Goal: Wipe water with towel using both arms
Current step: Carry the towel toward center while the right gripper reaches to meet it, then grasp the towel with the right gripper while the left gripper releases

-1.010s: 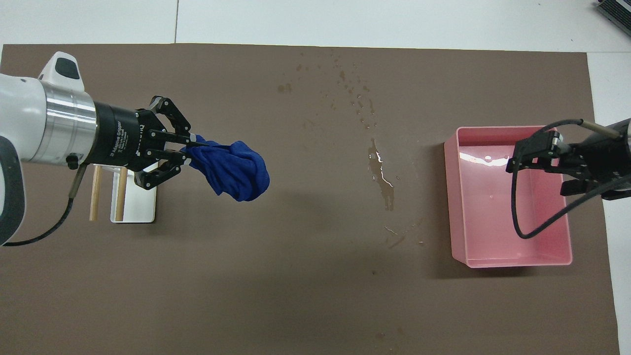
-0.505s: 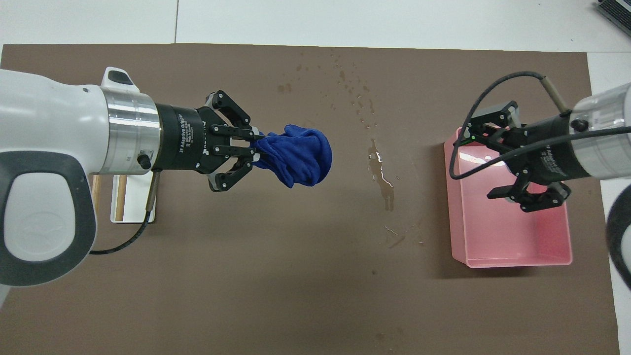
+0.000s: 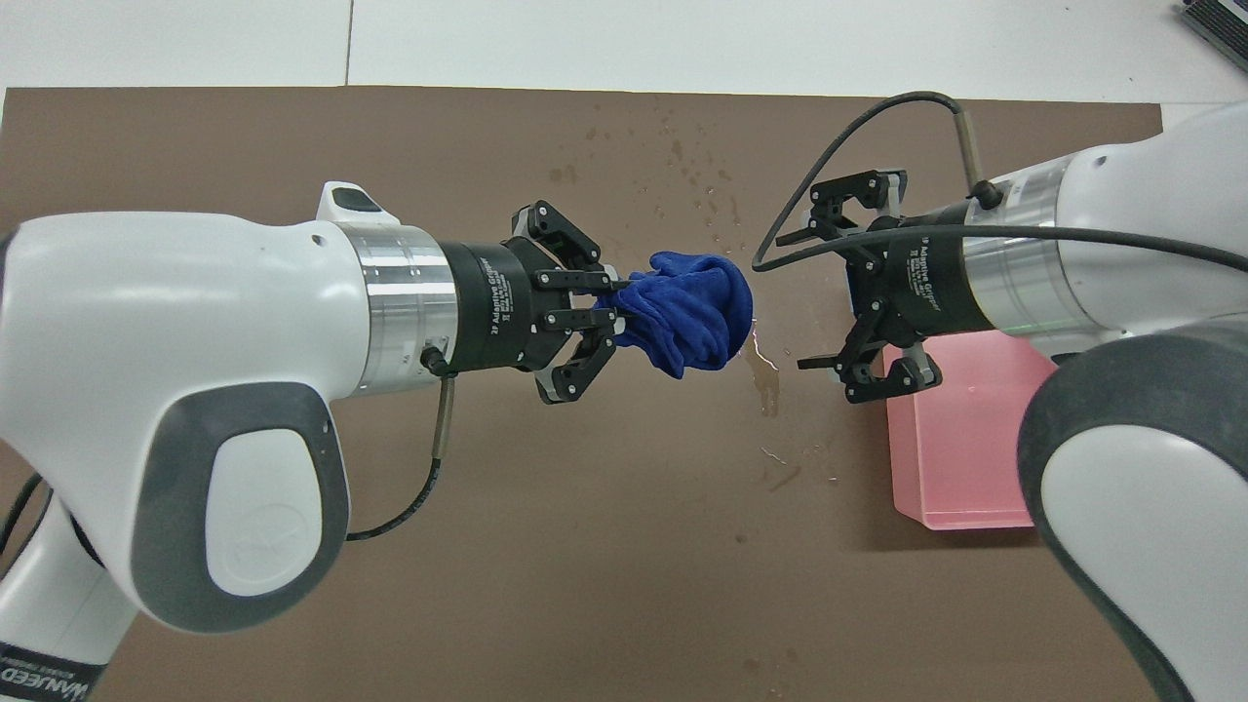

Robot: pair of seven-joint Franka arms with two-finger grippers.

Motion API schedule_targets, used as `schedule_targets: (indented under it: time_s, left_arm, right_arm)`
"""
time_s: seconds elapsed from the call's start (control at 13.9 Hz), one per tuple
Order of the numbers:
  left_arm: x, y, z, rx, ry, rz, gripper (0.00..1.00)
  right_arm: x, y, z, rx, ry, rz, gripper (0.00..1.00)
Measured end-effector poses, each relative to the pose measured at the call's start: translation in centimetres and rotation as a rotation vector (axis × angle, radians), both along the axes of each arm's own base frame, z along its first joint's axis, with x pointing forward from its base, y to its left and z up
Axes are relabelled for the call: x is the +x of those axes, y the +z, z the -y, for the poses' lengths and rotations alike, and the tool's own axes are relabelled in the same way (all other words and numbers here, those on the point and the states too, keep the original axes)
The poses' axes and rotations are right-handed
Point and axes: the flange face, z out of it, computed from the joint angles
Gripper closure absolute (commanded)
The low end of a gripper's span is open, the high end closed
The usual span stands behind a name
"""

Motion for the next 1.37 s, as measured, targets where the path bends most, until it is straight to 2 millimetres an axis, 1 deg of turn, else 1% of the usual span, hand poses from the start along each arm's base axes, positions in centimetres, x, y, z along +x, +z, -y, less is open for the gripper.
schedule_targets:
  time_s: [0.22, 0.29, 0.36, 0.43, 0.5, 0.58, 0.65, 0.72, 0.94, 1.01, 1.08, 1.23, 1.37]
  left_arm:
    - [-1.0, -0.1, 1.7, -0.011, 0.002, 0.007, 1.0]
    - [-1.3, 0.0, 2.1, -0.016, 0.005, 0.009, 1.0]
    - [-1.5, 0.1, 2.5, -0.021, 0.01, 0.011, 1.0]
    - [-1.6, 0.2, 2.7, -0.025, 0.014, 0.014, 1.0]
    - [-1.7, 0.3, 2.9, -0.029, 0.018, 0.019, 1.0]
    - [-1.8, 0.3, 3.1, -0.031, 0.019, 0.021, 1.0]
    - [-1.9, 0.3, 3.1, -0.031, 0.018, 0.021, 1.0]
    - [-1.9, 0.2, 3.2, -0.031, 0.018, 0.02, 1.0]
    - [-1.8, 0.2, 3.1, -0.031, 0.02, 0.02, 1.0]
    - [-1.8, 0.2, 3.1, -0.031, 0.021, 0.021, 0.94]
    - [-1.8, 0.3, 3.1, -0.032, 0.023, 0.023, 0.01]
    - [-1.7, 0.3, 2.9, -0.034, 0.027, 0.026, 0.0]
    - [-1.3, 0.3, 2.3, -0.023, 0.036, 0.035, 0.0]
  right_arm:
    - [1.2, -2.6, -1.8, 0.041, -0.042, -0.024, 0.0]
    - [1.2, -3.6, -2.6, 0.039, -0.046, -0.033, 0.01]
    - [1.1, -4.6, -3.3, 0.036, -0.045, -0.044, 0.03]
    - [0.8, -5.4, -3.8, 0.031, -0.04, -0.059, 0.11]
    - [0.5, -6.2, -4.2, 0.026, -0.033, -0.072, 0.3]
    - [0.1, -6.7, -4.9, 0.023, -0.02, -0.083, 0.51]
    - [-0.3, -6.9, -5.7, 0.027, -0.01, -0.088, 0.91]
    - [-0.4, -6.9, -6.1, 0.034, -0.006, -0.091, 1.0]
    - [-0.4, -6.7, -5.9, 0.036, -0.009, -0.088, 1.0]
    - [-0.4, -6.7, -5.8, 0.037, -0.01, -0.086, 1.0]
    - [-0.4, -6.6, -5.7, 0.037, -0.011, -0.084, 1.0]
    - [-0.2, -6.3, -5.4, 0.038, 0.002, -0.065, 1.0]
    - [0.1, -6.2, -4.9, 0.039, 0.023, -0.032, 1.0]
